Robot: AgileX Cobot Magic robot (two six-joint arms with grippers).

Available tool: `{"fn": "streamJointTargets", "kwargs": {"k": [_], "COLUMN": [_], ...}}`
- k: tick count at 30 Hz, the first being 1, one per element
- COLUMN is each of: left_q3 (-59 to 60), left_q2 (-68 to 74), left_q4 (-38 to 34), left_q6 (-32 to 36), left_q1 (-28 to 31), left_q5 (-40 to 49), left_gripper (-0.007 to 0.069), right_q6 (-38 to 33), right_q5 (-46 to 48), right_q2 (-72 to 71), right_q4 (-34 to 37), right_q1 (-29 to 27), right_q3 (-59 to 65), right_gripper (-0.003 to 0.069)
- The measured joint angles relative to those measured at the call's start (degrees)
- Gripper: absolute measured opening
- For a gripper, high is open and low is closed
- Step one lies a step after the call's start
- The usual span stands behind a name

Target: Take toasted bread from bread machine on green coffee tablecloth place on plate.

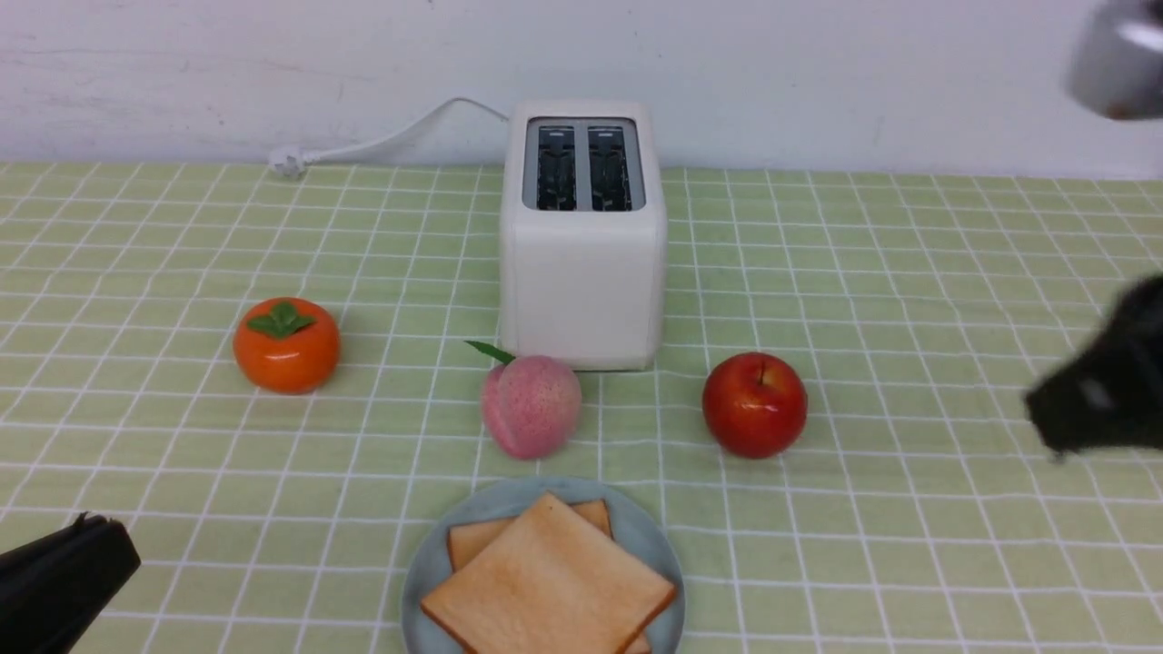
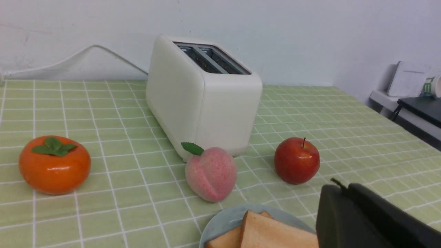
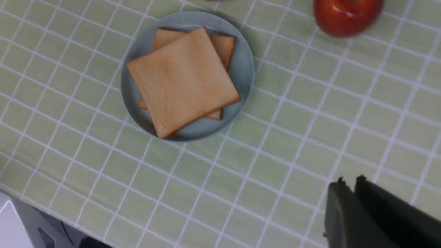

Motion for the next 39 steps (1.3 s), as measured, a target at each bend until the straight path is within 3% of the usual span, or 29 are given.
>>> {"fn": "streamJointTargets", "kwargs": {"k": [5, 9, 12, 15, 28, 31, 34, 35, 36, 39], "left_q3": [0.00, 0.00, 0.00, 0.00, 0.00, 0.00, 0.00, 0.00, 0.00, 0.00], "left_q2": [-2.22, -2.22, -2.22, -2.22, -2.22, -2.22, -2.22, -2.22, -2.22, -2.22], "left_q4": [-0.08, -0.02, -0.02, -0.02, -0.02, -0.02, -0.02, -0.02, -0.02, -0.02], "left_q6": [0.00, 0.00, 0.00, 0.00, 0.00, 0.00, 0.00, 0.00, 0.00, 0.00], "left_q1": [0.00, 0.00, 0.00, 0.00, 0.00, 0.00, 0.00, 0.00, 0.00, 0.00], "left_q5": [0.00, 0.26, 0.55, 0.62, 0.75, 0.80, 0.89, 0.89, 0.93, 1.06], "left_gripper": [0.0015, 0.0017, 0.0020, 0.0020, 0.0032, 0.0032, 0.0034, 0.0034, 0.0036, 0.0038], "right_q6": [8.48, 10.52, 11.43, 11.43, 11.43, 9.27, 0.61, 0.61, -5.84, -12.06], "right_q5": [-1.32, -4.50, -12.12, -16.24, -16.67, -21.75, -29.57, -30.12, -34.21, -38.22], "right_q2": [-18.13, -25.12, -31.29, -34.39, -36.03, -38.40, -42.44, -42.44, -45.56, -49.32], "right_q4": [-2.81, -5.12, -7.12, -7.67, -8.33, -9.06, -7.19, -6.99, -4.42, -1.84], "right_q1": [0.00, 0.00, 0.00, 0.00, -0.08, -4.65, -13.58, -13.58, -18.69, -22.81], "right_q3": [16.10, 22.56, 28.24, 30.89, 32.06, 33.83, 39.91, 40.51, 45.65, 52.44], "right_gripper": [0.0000, 0.0001, 0.0006, 0.0013, 0.0021, 0.0015, -0.0007, -0.0009, -0.0018, -0.0020]}}
